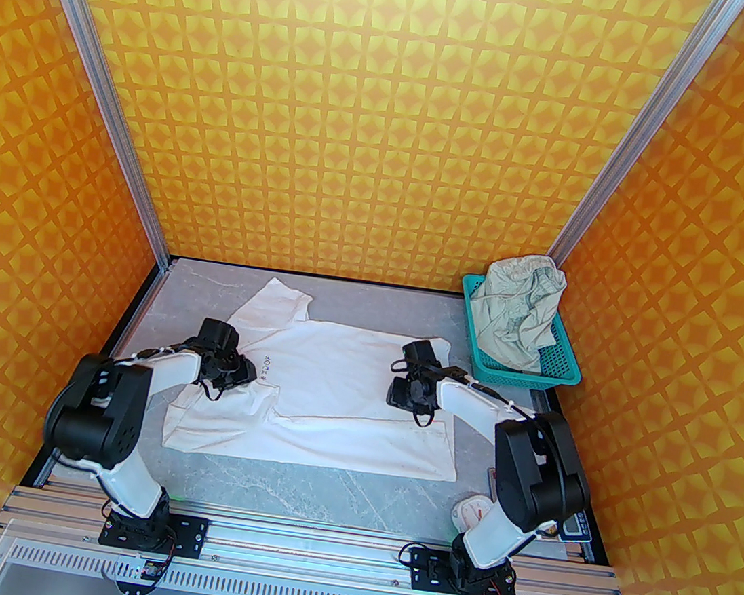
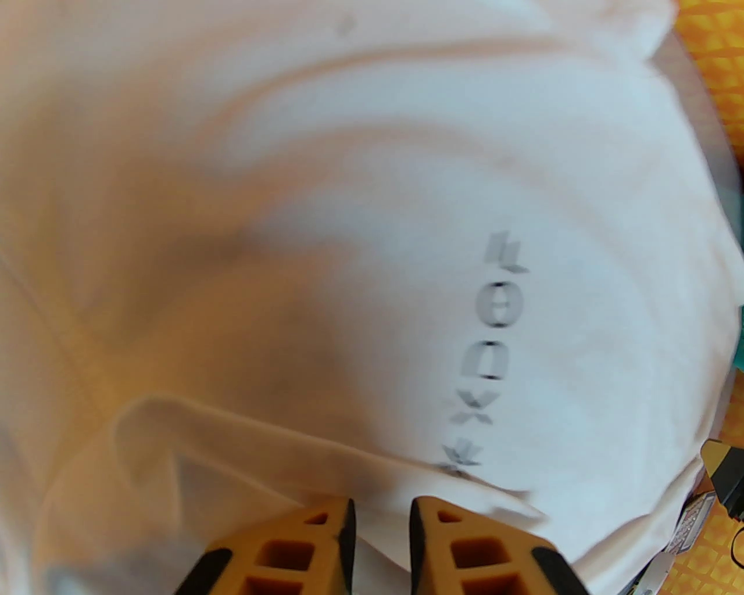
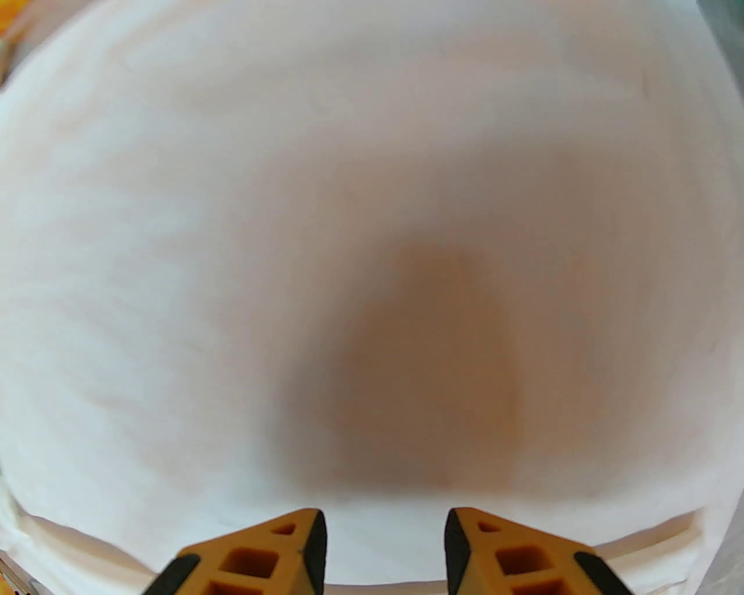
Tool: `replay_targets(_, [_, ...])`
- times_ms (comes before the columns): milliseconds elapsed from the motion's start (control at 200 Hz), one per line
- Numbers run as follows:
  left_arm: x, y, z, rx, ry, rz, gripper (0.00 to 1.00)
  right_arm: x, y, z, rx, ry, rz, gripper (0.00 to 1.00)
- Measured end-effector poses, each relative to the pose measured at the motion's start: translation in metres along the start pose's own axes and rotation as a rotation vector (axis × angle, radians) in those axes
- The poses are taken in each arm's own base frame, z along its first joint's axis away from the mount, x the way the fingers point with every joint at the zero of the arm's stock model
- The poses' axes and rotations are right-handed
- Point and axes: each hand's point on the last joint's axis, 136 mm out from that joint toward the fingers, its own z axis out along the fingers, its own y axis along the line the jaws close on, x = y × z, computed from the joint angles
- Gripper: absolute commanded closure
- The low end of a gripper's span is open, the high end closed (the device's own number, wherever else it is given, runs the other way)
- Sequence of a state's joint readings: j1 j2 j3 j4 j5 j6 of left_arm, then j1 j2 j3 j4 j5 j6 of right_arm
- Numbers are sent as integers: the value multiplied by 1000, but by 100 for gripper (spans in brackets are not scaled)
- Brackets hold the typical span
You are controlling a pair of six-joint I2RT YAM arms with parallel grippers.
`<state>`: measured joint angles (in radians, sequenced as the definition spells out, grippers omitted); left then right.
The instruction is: Fold and stack the mixed laundry pile
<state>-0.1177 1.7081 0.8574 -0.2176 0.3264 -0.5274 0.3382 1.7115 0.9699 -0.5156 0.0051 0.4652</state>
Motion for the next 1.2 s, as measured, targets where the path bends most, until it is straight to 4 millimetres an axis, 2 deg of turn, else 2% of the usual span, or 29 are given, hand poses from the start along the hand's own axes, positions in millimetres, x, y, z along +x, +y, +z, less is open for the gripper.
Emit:
replay_targets(150, [8, 8, -6, 10, -32, -15, 79, 12, -9, -1, 20, 7, 27, 61])
replay_targets(465, [60, 29, -36, -25, 20, -51, 76, 65, -30, -20, 16, 49, 84, 60])
replay_targets(595, [62, 28, -44, -43, 39, -57, 72, 70, -37, -29, 62, 73, 71, 56])
replay_targets(655, [52, 22, -49, -43, 31, -48, 70, 57, -37, -39, 76, 55, 61, 56])
replay_targets(690, [42, 15, -53, -37, 18, -39, 69, 42, -34, -48, 72, 25, 58, 56])
replay_targets(800, [-5, -12, -65, -3, -58, 6, 66, -25, -27, -80, 51, -119, 63, 55])
replay_targets(900, [-55, -36, -67, 14, -121, 55, 65, -78, -33, -89, 58, -193, 89, 56])
replay_targets(970, [-87, -46, -58, 17, -146, 78, 65, -103, -45, -78, 85, -197, 108, 56])
replay_targets(1040, [-114, -51, -41, 11, -153, 87, 66, -118, -57, -60, 120, -176, 117, 58])
replay_targets(1125, [-129, -48, -17, -2, -137, 79, 69, -129, -64, -37, 151, -138, 115, 61])
replay_targets(1200, [-130, -38, 3, -22, -105, 56, 72, -135, -66, -21, 166, -112, 104, 61])
